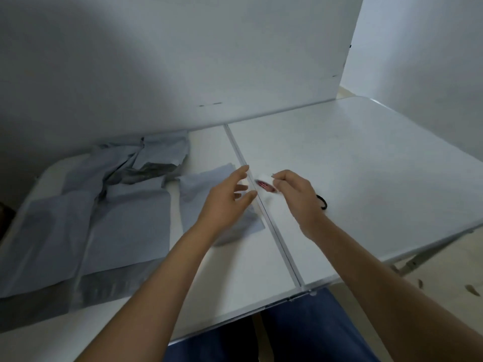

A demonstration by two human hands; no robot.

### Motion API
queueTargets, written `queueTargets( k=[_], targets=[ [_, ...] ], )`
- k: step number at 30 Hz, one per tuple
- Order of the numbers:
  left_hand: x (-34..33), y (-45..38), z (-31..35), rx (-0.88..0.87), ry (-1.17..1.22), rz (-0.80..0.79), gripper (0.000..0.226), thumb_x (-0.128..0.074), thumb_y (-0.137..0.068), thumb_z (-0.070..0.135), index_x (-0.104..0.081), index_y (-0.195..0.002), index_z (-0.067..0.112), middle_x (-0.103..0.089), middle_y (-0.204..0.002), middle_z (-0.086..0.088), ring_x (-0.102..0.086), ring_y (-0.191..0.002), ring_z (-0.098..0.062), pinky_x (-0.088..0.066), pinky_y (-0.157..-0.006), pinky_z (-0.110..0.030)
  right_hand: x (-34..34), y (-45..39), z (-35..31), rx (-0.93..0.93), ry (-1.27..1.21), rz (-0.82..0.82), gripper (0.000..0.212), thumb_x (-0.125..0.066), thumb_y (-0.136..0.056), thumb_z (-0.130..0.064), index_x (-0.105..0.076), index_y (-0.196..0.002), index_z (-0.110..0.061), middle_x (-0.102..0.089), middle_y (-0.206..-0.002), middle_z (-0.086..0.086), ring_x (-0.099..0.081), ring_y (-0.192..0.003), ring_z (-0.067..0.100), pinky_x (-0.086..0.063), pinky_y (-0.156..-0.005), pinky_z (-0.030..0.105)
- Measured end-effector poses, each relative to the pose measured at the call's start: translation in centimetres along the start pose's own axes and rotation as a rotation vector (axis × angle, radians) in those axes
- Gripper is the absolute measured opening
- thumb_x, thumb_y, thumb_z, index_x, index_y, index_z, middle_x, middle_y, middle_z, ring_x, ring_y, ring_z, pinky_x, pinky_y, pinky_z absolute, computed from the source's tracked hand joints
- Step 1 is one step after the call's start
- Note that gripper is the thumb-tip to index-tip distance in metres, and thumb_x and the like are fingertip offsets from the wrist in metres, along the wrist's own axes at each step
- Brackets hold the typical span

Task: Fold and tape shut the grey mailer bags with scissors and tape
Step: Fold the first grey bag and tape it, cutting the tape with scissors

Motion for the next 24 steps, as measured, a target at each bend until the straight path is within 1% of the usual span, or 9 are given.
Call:
queueTargets(
  k=[3,5,8,10,13,15,17,21,24],
  targets=[
    [0.8,0.7,-0.8,0.099,0.127,0.039,0.042,-0.068,-0.088,0.031,-0.056,-0.129,0.031,-0.065,-0.116,0.013,-0.064,-0.099,-0.001,-0.051,-0.095,-0.033,-2.0,0.6,-0.8,0.041,-0.078,-0.095,0.016,-0.049,-0.091,-0.003,-0.063,-0.083,-0.004,-0.066,-0.075,-0.001,-0.06,-0.076,0.003,-0.043,-0.075,0.012],
    [1.4,1.5,-1.1,0.097,0.148,0.081,0.025,-0.067,-0.089,0.031,-0.066,-0.113,0.029,-0.07,-0.104,0.014,-0.065,-0.096,-0.003,-0.051,-0.094,-0.037,-2.9,0.8,-1.0,0.051,-0.086,-0.134,0.016,-0.048,-0.09,-0.002,-0.063,-0.084,-0.001,-0.064,-0.073,0.0,-0.059,-0.075,0.004,-0.045,-0.078,0.017],
    [2.3,2.6,-1.2,0.159,0.189,0.159,0.012,-0.066,-0.088,0.029,-0.071,-0.099,0.029,-0.071,-0.094,0.014,-0.066,-0.091,-0.006,-0.053,-0.089,-0.035,-4.2,0.9,-0.8,0.1,-0.008,-0.176,0.016,-0.05,-0.085,-0.014,-0.064,-0.083,-0.006,-0.067,-0.074,0.001,-0.061,-0.082,0.027,-0.047,-0.085,0.041],
    [2.8,3.2,-1.6,0.218,0.265,0.175,0.011,-0.066,-0.088,0.026,-0.072,-0.097,0.028,-0.072,-0.091,0.01,-0.067,-0.09,-0.01,-0.053,-0.091,-0.039,-4.8,1.1,-0.8,0.133,0.043,-0.182,0.016,-0.051,-0.082,-0.02,-0.064,-0.083,-0.011,-0.068,-0.076,0.0,-0.059,-0.086,0.033,-0.046,-0.084,0.047],
    [3.4,3.9,-2.0,0.246,0.364,0.186,0.016,-0.063,-0.09,0.018,-0.074,-0.097,0.028,-0.074,-0.09,0.006,-0.07,-0.091,-0.013,-0.052,-0.095,-0.044,-5.7,1.3,-0.8,0.16,0.072,-0.186,0.017,-0.05,-0.084,-0.022,-0.063,-0.086,-0.012,-0.067,-0.077,-0.005,-0.061,-0.082,0.02,-0.045,-0.078,0.039],
    [3.8,4.2,-2.0,0.259,0.39,0.212,0.02,-0.061,-0.092,0.014,-0.075,-0.094,0.028,-0.074,-0.091,0.007,-0.07,-0.091,-0.011,-0.052,-0.095,-0.042,-6.1,1.3,-0.7,0.186,0.098,-0.202,0.013,-0.052,-0.088,-0.019,-0.063,-0.087,-0.012,-0.066,-0.078,-0.007,-0.059,-0.075,0.006,-0.042,-0.071,0.026],
    [4.2,4.4,-2.0,0.279,0.435,0.251,0.025,-0.058,-0.092,0.009,-0.074,-0.089,0.027,-0.075,-0.089,0.005,-0.071,-0.089,-0.011,-0.053,-0.095,-0.039,-6.5,1.2,-0.7,0.206,0.143,-0.215,0.01,-0.053,-0.09,-0.016,-0.063,-0.088,-0.014,-0.066,-0.079,-0.008,-0.057,-0.075,0.001,-0.038,-0.071,0.019],
    [5.3,4.2,-2.0,0.327,0.541,0.29,0.017,-0.059,-0.091,0.006,-0.073,-0.09,0.015,-0.074,-0.09,-0.005,-0.071,-0.088,-0.017,-0.055,-0.091,-0.032,-6.8,0.7,-0.8,0.213,0.203,-0.226,0.011,-0.052,-0.086,-0.022,-0.062,-0.085,-0.02,-0.065,-0.076,-0.012,-0.057,-0.08,0.003,-0.038,-0.075,0.021],
    [6.1,3.7,-2.7,0.34,0.561,0.233,0.009,-0.064,-0.09,0.011,-0.073,-0.091,0.008,-0.073,-0.093,-0.011,-0.071,-0.089,-0.022,-0.055,-0.09,-0.032,-7.0,0.0,-1.1,0.184,0.186,-0.283,0.01,-0.053,-0.085,-0.024,-0.063,-0.083,-0.023,-0.066,-0.074,-0.009,-0.062,-0.087,0.015,-0.045,-0.082,0.033]
  ],
)
Point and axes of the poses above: each hand's wrist, its own y-axis away from the middle knuckle, its own x-axis out of the back of the hand, z = x × y, the point moved 1 cm from there along -y, towards the middle knuckle
